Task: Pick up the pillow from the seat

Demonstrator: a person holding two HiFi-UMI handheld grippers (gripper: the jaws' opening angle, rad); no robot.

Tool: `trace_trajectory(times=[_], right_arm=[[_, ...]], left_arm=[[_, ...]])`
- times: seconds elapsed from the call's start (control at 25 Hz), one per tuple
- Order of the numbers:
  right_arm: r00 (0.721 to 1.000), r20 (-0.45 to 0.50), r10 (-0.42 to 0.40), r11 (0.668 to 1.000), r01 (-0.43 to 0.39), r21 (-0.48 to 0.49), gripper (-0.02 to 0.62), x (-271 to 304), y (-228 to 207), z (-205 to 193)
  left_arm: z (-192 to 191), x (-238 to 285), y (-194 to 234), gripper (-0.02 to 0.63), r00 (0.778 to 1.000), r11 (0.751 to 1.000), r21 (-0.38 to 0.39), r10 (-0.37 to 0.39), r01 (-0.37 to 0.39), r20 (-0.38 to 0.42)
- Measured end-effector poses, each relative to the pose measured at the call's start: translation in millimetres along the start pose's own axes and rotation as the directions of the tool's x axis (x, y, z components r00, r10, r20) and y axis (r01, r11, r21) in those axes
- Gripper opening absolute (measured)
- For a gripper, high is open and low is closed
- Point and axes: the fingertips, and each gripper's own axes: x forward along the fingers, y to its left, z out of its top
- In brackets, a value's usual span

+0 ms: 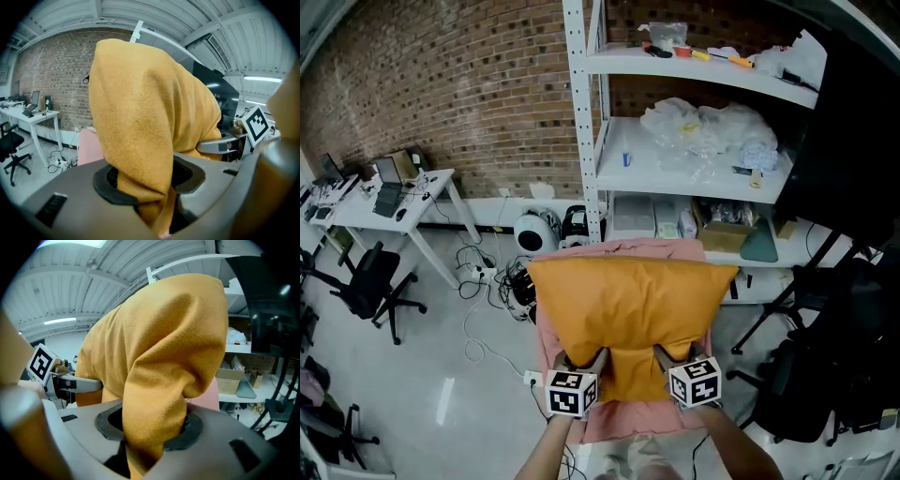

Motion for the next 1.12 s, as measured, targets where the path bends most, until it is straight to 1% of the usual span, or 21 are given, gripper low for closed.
trace_trajectory(times=[0.2,0.76,1.12], right_arm=[[0.999,0.040,-0.012,1.000,0.013,-0.009,0.178,-18,14,10],[0.991,0.128,-0.022,0.999,0.025,-0.027,0.183,-77,64,26],[0.982,0.187,-0.037,0.999,0.043,-0.030,0.186,-106,82,36]], left_arm=[[9,-23,-5,0.196,0.999,1.000,0.015,0.002,-0.003,0.044],[29,-100,-23,0.196,0.992,0.998,0.066,0.006,-0.015,0.126],[42,-131,-33,0.198,0.984,0.995,0.103,-0.004,-0.015,0.178]])
